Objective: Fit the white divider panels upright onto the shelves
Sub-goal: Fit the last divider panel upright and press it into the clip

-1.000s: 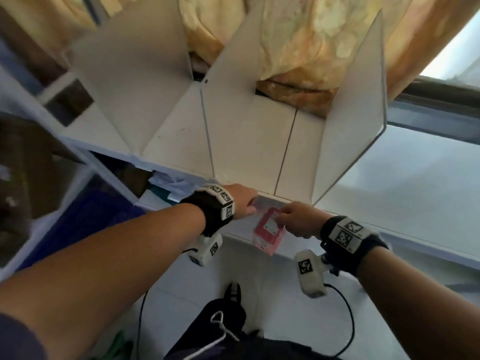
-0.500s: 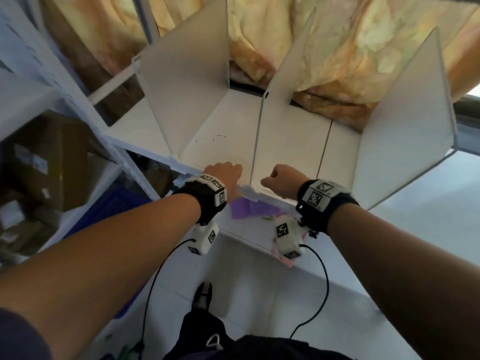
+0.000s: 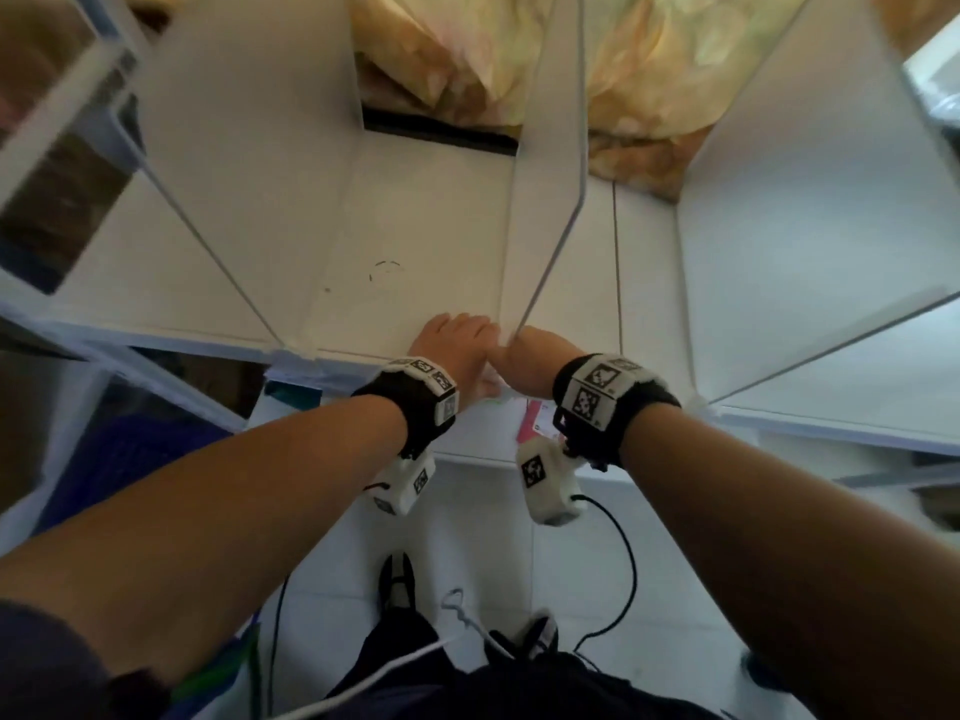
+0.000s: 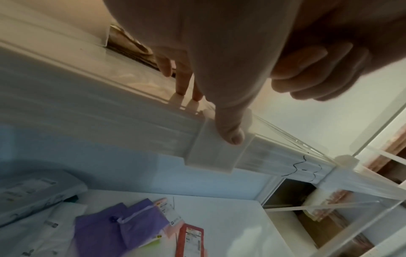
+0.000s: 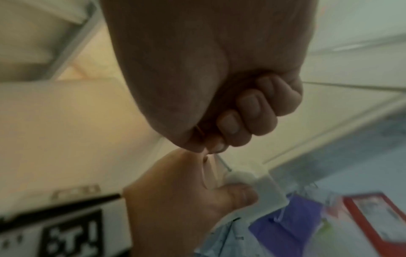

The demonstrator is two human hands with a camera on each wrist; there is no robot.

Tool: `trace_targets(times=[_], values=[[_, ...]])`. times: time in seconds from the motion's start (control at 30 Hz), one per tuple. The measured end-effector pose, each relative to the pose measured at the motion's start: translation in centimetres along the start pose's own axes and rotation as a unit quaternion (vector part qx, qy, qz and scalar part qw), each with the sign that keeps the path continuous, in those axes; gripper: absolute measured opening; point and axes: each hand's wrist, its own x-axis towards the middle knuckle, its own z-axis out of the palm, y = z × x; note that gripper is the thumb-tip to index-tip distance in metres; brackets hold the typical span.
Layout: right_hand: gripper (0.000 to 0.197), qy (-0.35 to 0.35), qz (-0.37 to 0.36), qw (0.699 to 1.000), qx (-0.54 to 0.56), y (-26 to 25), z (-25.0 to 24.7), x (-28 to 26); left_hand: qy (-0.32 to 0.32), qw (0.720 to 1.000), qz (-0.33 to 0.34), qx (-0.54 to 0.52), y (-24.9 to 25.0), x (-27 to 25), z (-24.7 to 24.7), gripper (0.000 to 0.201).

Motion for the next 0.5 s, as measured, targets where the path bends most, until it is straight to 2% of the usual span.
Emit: trace_targets(times=[0.07, 0.17, 0.27, 0.33, 0.4, 0.5], values=[[0.037, -0.017, 0.021, 0.999, 0.028, -0.1, -0.2, 0.2, 0.007, 1.000, 0.006, 0.003, -0.2, 0.2, -0.3, 0.072], [0.032, -0.075, 0.034, 0.996, 0.033, -0.1, -0.8, 0.3, -0.024, 1.000, 0.009, 0.003, -0.2, 0.5, -1.5, 0.064], [0.047, -0.165, 0.051, 0.984, 0.031, -0.4, -0.3, -0.8, -0.054, 0.997, 0.000, -0.050, -0.9, -0.3, -3.2, 0.063], [0.050, -0.224, 0.035, 0.974, 0.003, -1.4, 1.1, -1.6, -0.060, 0.995, 0.014, -0.076, -2.1, -2.0, -3.8, 0.060], [0.039, -0.222, -0.003, 0.975, -0.016, -3.1, 2.6, -1.3, -0.052, 0.996, 0.020, -0.071, -3.9, -4.3, -4.3, 0.048], [0.025, -0.163, -0.037, 0.985, 0.038, -7.4, 4.0, 0.1, -0.028, 0.996, -0.046, -0.071, -7.5, -8.4, -5.1, 0.018]])
